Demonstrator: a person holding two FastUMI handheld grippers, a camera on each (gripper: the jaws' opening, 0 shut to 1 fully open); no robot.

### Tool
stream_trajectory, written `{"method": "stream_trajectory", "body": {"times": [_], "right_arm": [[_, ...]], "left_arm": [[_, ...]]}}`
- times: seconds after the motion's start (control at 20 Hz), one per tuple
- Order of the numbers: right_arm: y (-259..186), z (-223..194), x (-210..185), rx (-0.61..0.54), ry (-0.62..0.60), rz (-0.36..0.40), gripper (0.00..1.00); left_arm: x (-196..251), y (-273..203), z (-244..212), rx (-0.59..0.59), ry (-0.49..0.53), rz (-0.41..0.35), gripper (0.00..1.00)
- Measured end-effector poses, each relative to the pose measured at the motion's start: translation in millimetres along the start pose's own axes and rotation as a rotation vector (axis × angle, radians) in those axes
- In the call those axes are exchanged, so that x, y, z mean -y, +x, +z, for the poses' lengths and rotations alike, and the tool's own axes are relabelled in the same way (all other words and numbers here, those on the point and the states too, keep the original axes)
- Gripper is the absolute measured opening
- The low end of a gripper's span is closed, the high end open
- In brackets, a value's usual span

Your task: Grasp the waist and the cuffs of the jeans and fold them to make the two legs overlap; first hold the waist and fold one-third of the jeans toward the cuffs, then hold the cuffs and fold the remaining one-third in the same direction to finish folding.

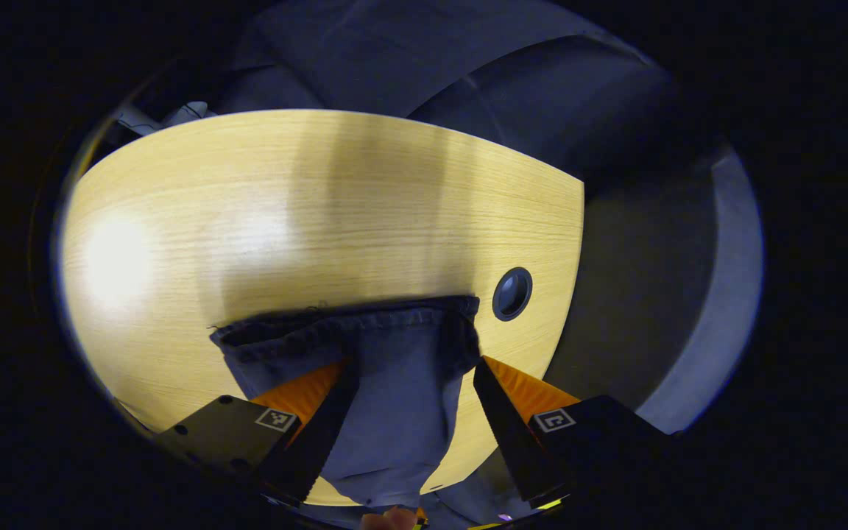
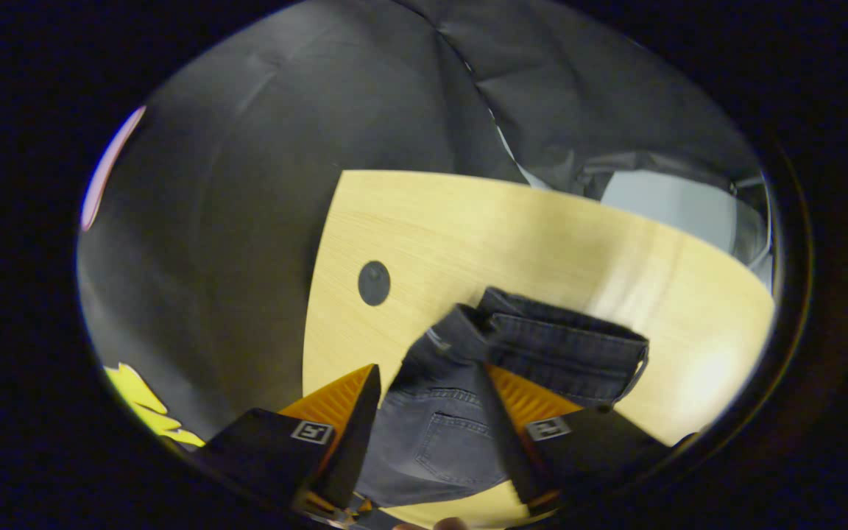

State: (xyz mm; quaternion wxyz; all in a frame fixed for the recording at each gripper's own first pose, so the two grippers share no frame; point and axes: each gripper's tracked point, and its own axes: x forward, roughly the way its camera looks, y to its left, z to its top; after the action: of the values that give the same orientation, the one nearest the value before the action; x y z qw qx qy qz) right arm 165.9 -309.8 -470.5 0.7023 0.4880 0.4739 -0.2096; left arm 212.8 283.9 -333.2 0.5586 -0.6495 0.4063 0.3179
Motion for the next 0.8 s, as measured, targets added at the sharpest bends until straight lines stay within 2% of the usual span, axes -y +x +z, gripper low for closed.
{"method": "stream_trajectory", "body": {"times": [0.05, 0.15, 0.2, 0.25, 0.3, 0.35, 0.4, 0.45, 0.7, 0.8], "right_arm": [[-5.7, 2.5, -1.9, 0.024, -0.027, 0.004, 0.9], [-23.3, 1.0, -8.2, 0.063, -0.073, 0.029, 0.92], [-33.6, -0.2, -8.5, 0.084, -0.11, 0.036, 0.84], [-45.8, -2.3, -7.6, 0.106, -0.161, 0.04, 0.86], [-58.8, -5.8, -9.7, 0.134, -0.219, 0.054, 0.95], [-73.3, -9.9, -12.3, 0.165, -0.281, 0.068, 0.95], [-90.2, -15.4, -14.2, 0.2, -0.35, 0.085, 0.87], [-109.1, -21.6, -16.2, 0.239, -0.417, 0.103, 0.95], [-196.5, -71.0, -13.3, 0.449, -0.717, 0.192, 0.95], [-217.8, -93.7, -6.5, 0.513, -0.798, 0.217, 0.95]], "left_arm": [[5.4, -5.6, -2.9, 0.002, 0.015, -0.016, 0.99], [15.1, -23.2, -11.8, 0.017, 0.085, -0.044, 0.99], [20.0, -36.0, -17.2, 0.03, 0.145, -0.055, 0.99], [23.4, -51.7, -22.3, 0.052, 0.216, -0.069, 0.99], [29.4, -68.5, -29.1, 0.084, 0.295, -0.091, 1.0], [37.6, -87.3, -38.2, 0.114, 0.381, -0.122, 0.99], [45.7, -107.3, -52.5, 0.139, 0.472, -0.16, 0.99], [52.0, -127.9, -67.8, 0.165, 0.569, -0.2, 0.99], [48.8, -210.3, -149.1, 0.389, 1.134, -0.353, 0.99], [33.9, -230.3, -180.9, 0.494, 1.301, -0.396, 0.99]]}}
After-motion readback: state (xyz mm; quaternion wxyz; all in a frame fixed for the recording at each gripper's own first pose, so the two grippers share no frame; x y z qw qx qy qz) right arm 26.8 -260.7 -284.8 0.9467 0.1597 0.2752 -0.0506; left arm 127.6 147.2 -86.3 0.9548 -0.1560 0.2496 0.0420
